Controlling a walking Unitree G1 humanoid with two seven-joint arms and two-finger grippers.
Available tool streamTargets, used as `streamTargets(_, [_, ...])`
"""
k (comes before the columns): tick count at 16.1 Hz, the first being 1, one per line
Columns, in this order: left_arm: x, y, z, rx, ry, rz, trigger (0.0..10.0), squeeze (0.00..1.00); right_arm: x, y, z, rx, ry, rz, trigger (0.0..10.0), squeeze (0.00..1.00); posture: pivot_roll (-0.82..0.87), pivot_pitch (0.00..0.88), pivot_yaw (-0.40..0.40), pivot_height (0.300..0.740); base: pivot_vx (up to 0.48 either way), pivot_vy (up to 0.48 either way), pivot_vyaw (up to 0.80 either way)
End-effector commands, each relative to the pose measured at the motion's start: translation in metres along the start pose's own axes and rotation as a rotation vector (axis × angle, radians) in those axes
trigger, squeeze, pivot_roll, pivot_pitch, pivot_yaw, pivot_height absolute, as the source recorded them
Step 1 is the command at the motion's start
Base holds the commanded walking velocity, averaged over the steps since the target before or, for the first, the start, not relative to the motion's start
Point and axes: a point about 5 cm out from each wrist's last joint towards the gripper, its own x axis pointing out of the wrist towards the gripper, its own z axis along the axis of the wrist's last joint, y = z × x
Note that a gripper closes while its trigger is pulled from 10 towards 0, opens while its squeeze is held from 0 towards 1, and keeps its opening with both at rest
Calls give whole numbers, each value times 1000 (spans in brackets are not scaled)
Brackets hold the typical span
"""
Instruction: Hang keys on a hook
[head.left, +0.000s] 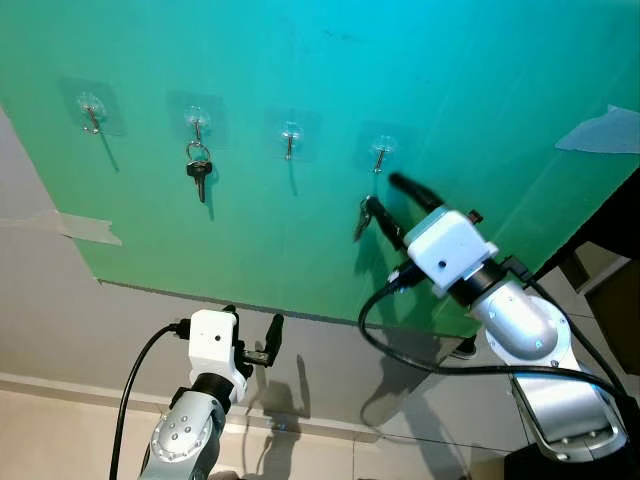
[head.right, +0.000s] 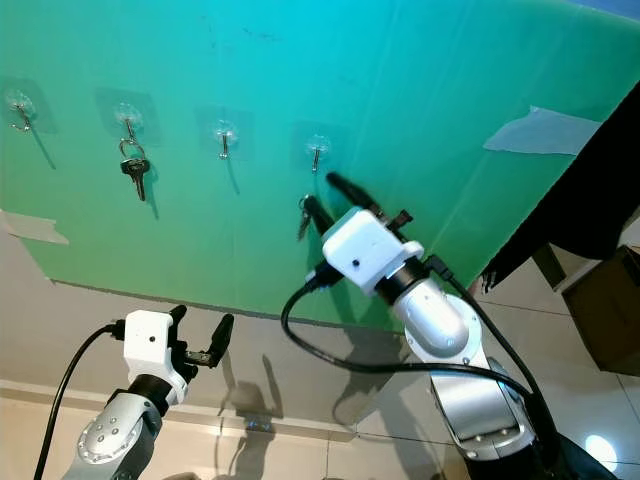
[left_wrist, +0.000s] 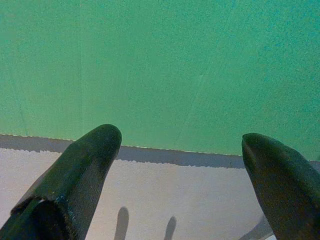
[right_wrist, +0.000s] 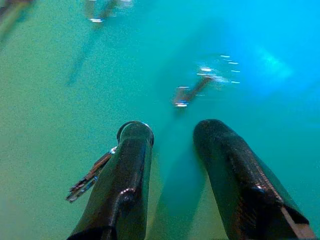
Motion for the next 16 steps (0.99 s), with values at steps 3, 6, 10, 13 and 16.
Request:
streamTargets(3, [2, -3, 2, -6, -5, -13, 10000, 0, 3, -18, 1, 10, 4, -98, 10000, 0, 2, 0, -129, 722, 0, 0, 0])
streamTargets(6, [2, -2, 2, -6, -6, -14, 10000, 0, 3, -22, 5, 5, -12, -127, 10000, 0, 1, 0, -128, 722, 0, 0, 0])
streamTargets(10, [1, -2, 1, -7, -4, -15, 10000, 0, 2, -26, 1, 58, 18, -174, 10000, 0, 0, 0, -126, 722, 0, 0, 0])
streamTargets(13, [0, -2, 1, -4, -2, -17, 10000, 0, 0, -26, -6, 149, 67, -212, 0, 0, 0, 0, -123, 722, 0, 0, 0])
streamTargets(16, [0, -2, 1, -2, -1, -19, 10000, 0, 0, -27, -8, 154, 75, -221, 0, 0, -1, 0, -118, 722, 0, 0, 0])
